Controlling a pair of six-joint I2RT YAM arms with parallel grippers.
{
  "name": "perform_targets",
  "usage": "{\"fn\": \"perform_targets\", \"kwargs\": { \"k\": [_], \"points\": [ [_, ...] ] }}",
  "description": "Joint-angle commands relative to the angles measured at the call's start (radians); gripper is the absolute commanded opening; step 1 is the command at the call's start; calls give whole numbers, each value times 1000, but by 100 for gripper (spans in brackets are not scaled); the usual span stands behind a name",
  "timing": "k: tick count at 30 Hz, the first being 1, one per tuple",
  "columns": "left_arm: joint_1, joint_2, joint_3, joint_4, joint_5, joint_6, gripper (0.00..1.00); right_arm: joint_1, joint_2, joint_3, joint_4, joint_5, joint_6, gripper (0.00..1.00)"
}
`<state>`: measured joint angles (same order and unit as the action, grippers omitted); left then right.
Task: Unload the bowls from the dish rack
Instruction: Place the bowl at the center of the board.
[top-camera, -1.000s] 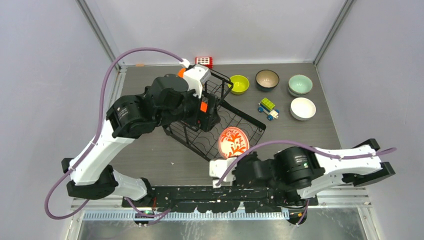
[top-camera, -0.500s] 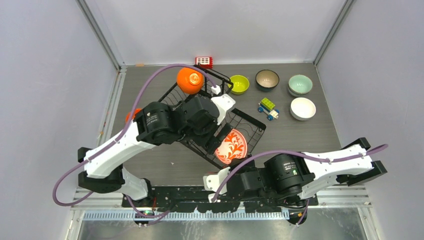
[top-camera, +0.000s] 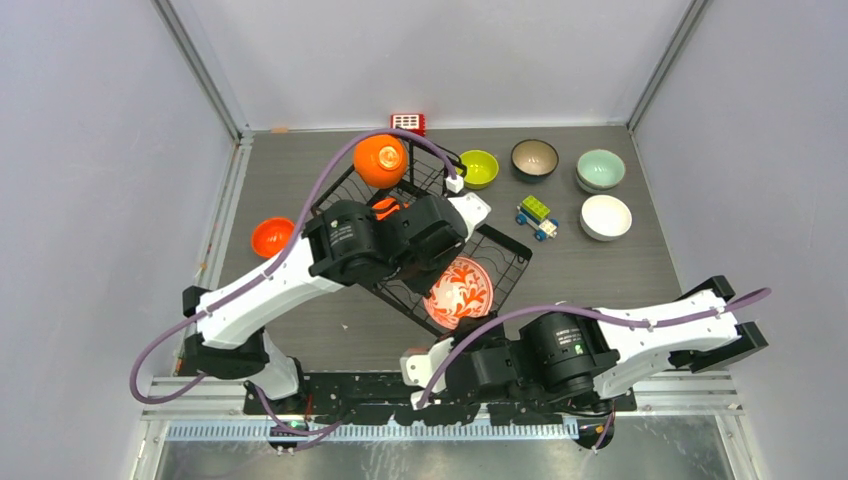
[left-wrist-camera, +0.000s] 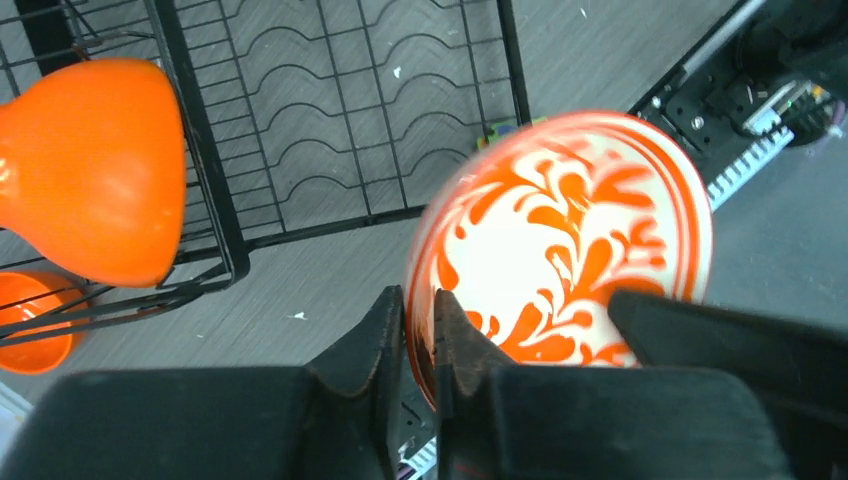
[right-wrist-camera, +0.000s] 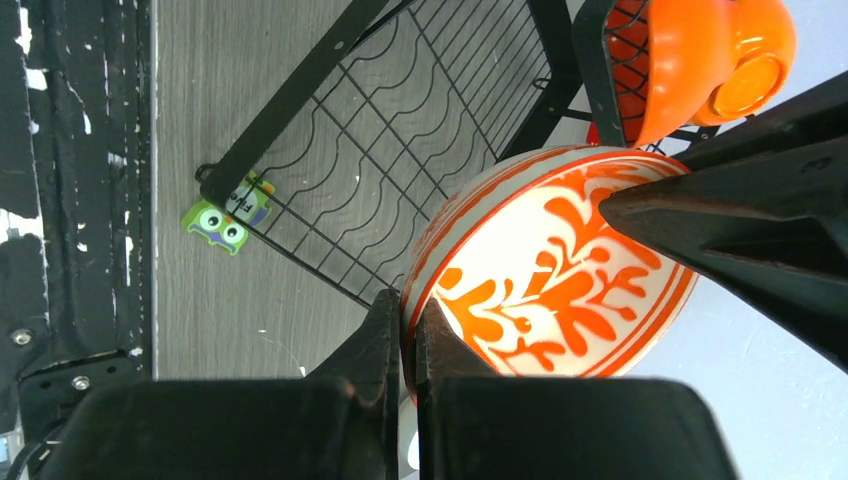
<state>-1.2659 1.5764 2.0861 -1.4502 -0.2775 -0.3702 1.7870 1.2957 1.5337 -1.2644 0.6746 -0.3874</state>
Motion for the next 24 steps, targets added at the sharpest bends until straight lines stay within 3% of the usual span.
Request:
{"fn": "perform_targets", "kwargs": {
  "k": [1, 3, 5, 10, 12, 18, 24],
  "points": [
    [2, 10, 39, -85, -36, 9, 1, 26, -9, 46, 3, 92, -31, 1],
    [0, 14, 42, -87, -42, 0, 0, 36, -4, 40, 3, 117, -26, 1],
    [0, 9, 44, -78, -56, -12, 0, 49, 3, 39, -1, 133, -17, 13],
    [0, -37, 22, -15, -116, -40, 0, 57, 3, 62, -2, 131, 48, 64],
    [1, -50, 23, 5, -154, -53, 0, 58, -9, 78, 5, 121, 79, 96],
    [36, -112, 19, 93, -247, -87, 0, 57, -92, 105, 89, 93, 201, 100],
    [63, -284, -103, 267, -346, -119, 0, 55, -362, -51, 520, 185, 408, 100]
  ]
}}
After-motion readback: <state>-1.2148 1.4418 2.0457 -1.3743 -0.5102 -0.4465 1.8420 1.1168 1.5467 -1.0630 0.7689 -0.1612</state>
